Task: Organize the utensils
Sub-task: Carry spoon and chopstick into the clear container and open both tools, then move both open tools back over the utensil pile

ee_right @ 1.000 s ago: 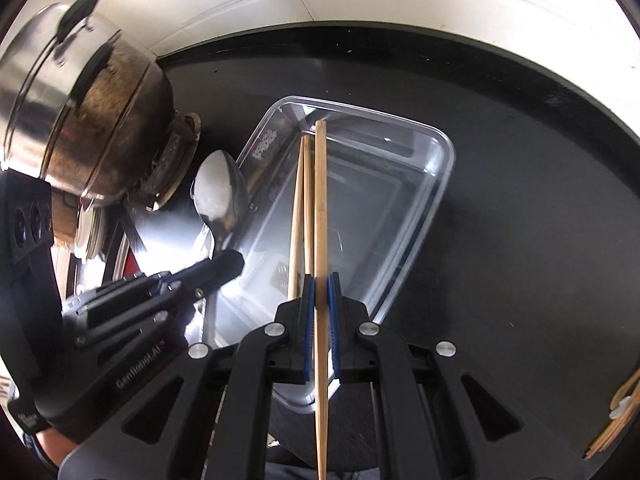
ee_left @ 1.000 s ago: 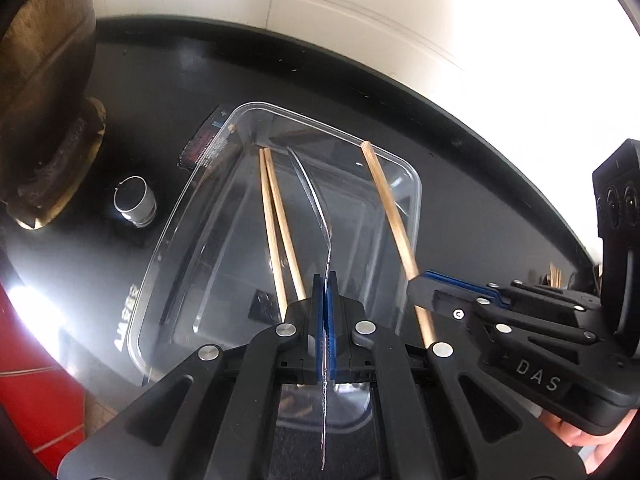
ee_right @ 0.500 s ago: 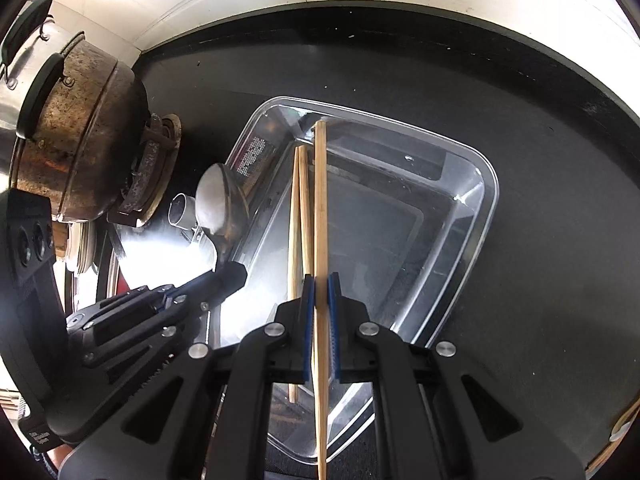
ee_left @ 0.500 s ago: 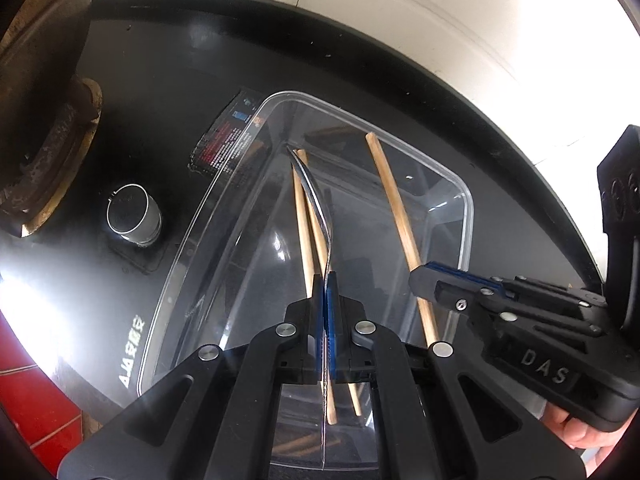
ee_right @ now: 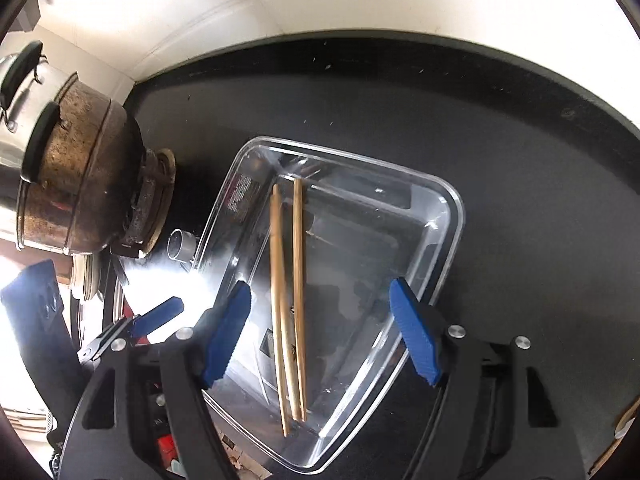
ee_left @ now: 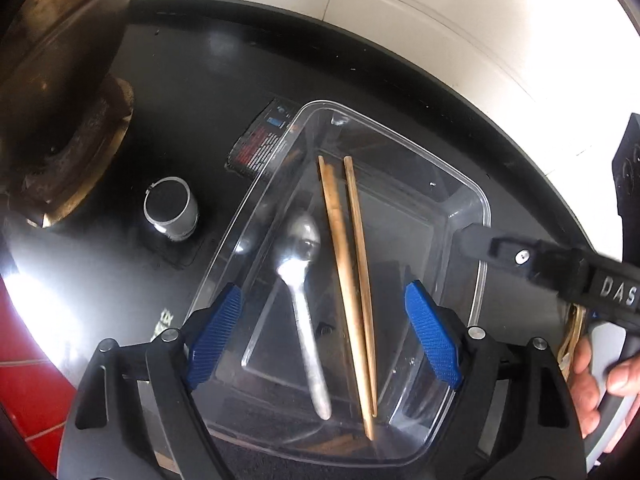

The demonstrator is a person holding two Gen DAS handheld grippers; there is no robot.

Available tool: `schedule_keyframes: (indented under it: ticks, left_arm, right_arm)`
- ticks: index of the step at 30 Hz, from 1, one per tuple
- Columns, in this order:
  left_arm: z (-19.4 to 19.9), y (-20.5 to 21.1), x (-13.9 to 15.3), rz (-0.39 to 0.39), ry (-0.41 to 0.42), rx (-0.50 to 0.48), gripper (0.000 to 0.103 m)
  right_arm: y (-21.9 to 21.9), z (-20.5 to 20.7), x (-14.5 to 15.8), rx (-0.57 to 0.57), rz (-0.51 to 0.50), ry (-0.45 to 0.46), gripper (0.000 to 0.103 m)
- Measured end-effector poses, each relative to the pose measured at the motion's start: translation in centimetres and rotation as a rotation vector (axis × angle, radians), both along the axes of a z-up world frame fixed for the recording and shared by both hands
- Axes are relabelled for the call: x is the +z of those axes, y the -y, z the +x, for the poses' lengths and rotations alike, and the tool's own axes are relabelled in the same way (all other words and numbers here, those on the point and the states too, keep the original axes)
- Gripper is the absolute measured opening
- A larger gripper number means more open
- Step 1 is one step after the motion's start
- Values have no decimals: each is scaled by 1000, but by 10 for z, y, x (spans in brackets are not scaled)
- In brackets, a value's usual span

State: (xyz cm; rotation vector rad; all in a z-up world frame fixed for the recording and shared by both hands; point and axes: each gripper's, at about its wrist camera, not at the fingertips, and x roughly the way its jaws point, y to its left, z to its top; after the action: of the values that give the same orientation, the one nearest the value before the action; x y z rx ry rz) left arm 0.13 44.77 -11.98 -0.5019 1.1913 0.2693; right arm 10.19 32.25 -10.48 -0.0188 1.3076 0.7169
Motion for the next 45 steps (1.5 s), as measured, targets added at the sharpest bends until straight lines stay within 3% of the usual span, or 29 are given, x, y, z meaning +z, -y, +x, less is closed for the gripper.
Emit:
schedule_keyframes:
  ticks: [11,19,25,34,40,45]
  left_arm:
    - [-17,27,16,16,22,-14,82]
    - [-18,84,25,27,23,-100,82]
    - [-2,154,28,33,24,-197,82]
    - [27,295,27,13,26,-390,82]
    - [44,383,23,30,21,-537,82]
    - [57,437,11,71,6,-644,82]
  right_arm:
    - [41,-22,19,-25,17,36,70]
    - [104,-37,32,-94,42,62,70]
    - [182,-43,40,-177,44,92,70]
    - [340,-52,45,-346,-11,152,70]
    - [444,-63,29,-460,-57,160,70]
    - [505,-74,11,-521,-108,154,70]
